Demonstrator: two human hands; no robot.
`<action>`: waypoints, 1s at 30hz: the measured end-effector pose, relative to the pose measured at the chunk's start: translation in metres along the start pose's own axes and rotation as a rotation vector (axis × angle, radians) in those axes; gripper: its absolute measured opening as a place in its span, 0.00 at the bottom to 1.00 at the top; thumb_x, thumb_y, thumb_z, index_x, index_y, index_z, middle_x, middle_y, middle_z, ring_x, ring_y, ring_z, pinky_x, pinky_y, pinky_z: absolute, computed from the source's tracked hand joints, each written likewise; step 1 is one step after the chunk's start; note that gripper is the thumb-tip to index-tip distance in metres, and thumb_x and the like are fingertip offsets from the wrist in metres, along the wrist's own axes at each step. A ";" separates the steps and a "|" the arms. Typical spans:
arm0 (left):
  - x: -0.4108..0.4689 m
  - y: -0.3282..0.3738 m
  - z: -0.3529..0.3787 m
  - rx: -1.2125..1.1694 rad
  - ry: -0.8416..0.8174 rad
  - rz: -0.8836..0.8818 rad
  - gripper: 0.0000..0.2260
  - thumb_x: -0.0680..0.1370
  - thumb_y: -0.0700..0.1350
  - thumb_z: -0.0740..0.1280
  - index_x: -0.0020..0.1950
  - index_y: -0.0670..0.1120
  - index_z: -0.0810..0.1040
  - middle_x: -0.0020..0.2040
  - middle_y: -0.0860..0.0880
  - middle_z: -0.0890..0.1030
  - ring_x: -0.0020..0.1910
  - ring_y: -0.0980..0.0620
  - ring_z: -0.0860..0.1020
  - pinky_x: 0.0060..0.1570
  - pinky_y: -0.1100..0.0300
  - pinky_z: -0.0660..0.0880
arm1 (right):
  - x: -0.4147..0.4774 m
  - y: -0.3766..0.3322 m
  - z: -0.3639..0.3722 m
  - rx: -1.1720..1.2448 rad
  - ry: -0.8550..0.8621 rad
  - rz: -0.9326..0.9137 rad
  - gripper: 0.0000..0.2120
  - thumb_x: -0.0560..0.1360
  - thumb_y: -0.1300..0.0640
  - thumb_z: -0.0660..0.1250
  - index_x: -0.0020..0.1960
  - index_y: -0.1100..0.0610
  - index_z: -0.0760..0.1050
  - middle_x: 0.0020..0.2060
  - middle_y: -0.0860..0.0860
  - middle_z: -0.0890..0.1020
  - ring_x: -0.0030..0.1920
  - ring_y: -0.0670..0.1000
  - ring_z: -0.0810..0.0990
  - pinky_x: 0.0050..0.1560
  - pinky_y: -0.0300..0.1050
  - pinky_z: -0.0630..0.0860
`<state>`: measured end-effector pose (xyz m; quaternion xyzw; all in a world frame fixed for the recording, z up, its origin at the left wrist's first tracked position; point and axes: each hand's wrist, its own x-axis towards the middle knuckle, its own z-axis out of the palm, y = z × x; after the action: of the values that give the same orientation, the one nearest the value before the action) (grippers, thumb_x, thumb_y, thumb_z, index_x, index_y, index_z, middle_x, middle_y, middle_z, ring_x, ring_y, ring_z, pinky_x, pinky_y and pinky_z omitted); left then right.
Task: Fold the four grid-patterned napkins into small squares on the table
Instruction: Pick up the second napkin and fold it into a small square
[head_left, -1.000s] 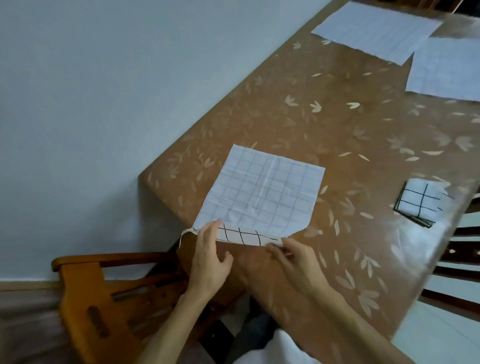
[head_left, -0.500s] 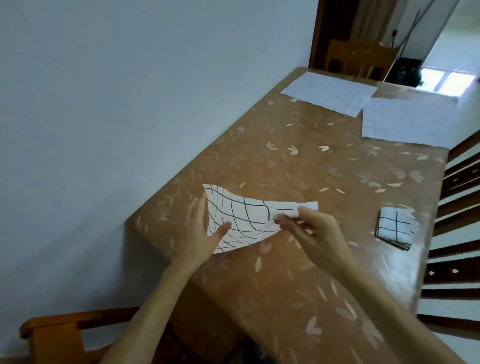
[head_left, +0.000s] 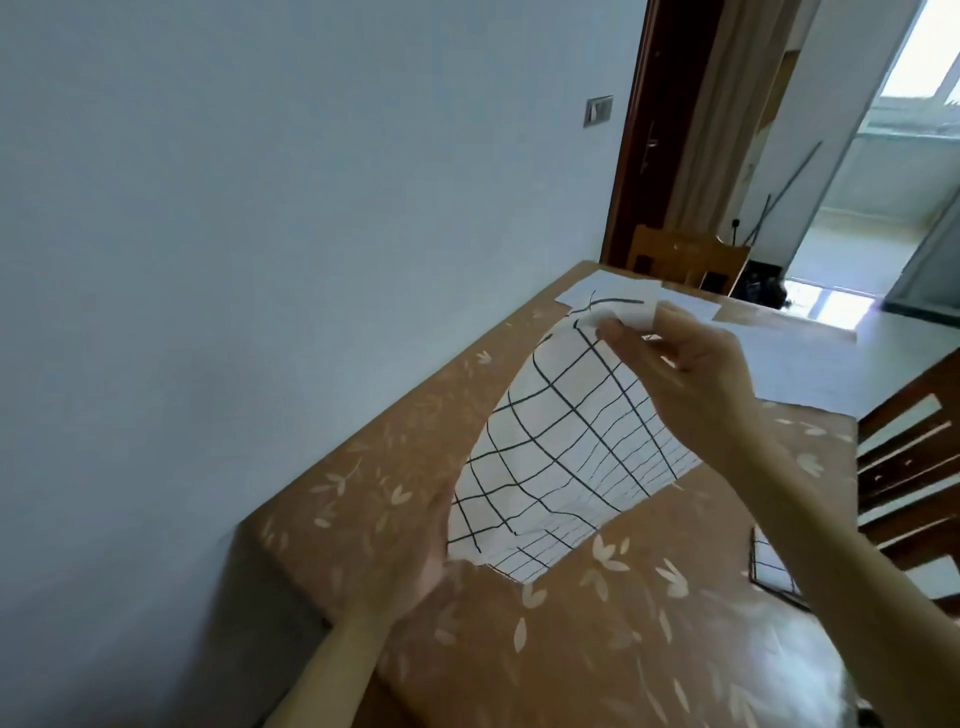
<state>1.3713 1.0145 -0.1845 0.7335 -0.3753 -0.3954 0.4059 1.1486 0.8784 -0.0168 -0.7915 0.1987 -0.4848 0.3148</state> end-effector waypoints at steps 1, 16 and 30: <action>-0.003 0.016 0.004 -0.220 -0.001 -0.004 0.43 0.74 0.57 0.75 0.80 0.42 0.57 0.78 0.46 0.66 0.75 0.42 0.69 0.77 0.59 0.52 | 0.006 0.001 -0.001 -0.036 0.013 0.004 0.06 0.77 0.49 0.68 0.53 0.44 0.82 0.47 0.56 0.82 0.47 0.55 0.80 0.44 0.53 0.79; -0.021 0.060 -0.094 -0.432 0.313 0.239 0.19 0.75 0.53 0.74 0.65 0.63 0.79 0.68 0.50 0.79 0.66 0.53 0.79 0.71 0.53 0.69 | 0.004 0.101 0.043 -0.067 -0.374 0.744 0.31 0.73 0.29 0.57 0.69 0.46 0.68 0.64 0.47 0.73 0.65 0.51 0.74 0.67 0.42 0.70; -0.077 -0.031 -0.152 -0.748 0.909 0.051 0.13 0.75 0.44 0.76 0.56 0.58 0.82 0.64 0.41 0.81 0.61 0.43 0.82 0.63 0.42 0.78 | -0.075 0.085 0.174 0.547 -0.732 0.710 0.30 0.68 0.61 0.79 0.67 0.50 0.77 0.55 0.55 0.86 0.58 0.58 0.84 0.58 0.49 0.80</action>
<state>1.4812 1.1393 -0.1368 0.6272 -0.0162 -0.1371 0.7665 1.2691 0.9163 -0.1812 -0.6823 0.1978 -0.0777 0.6995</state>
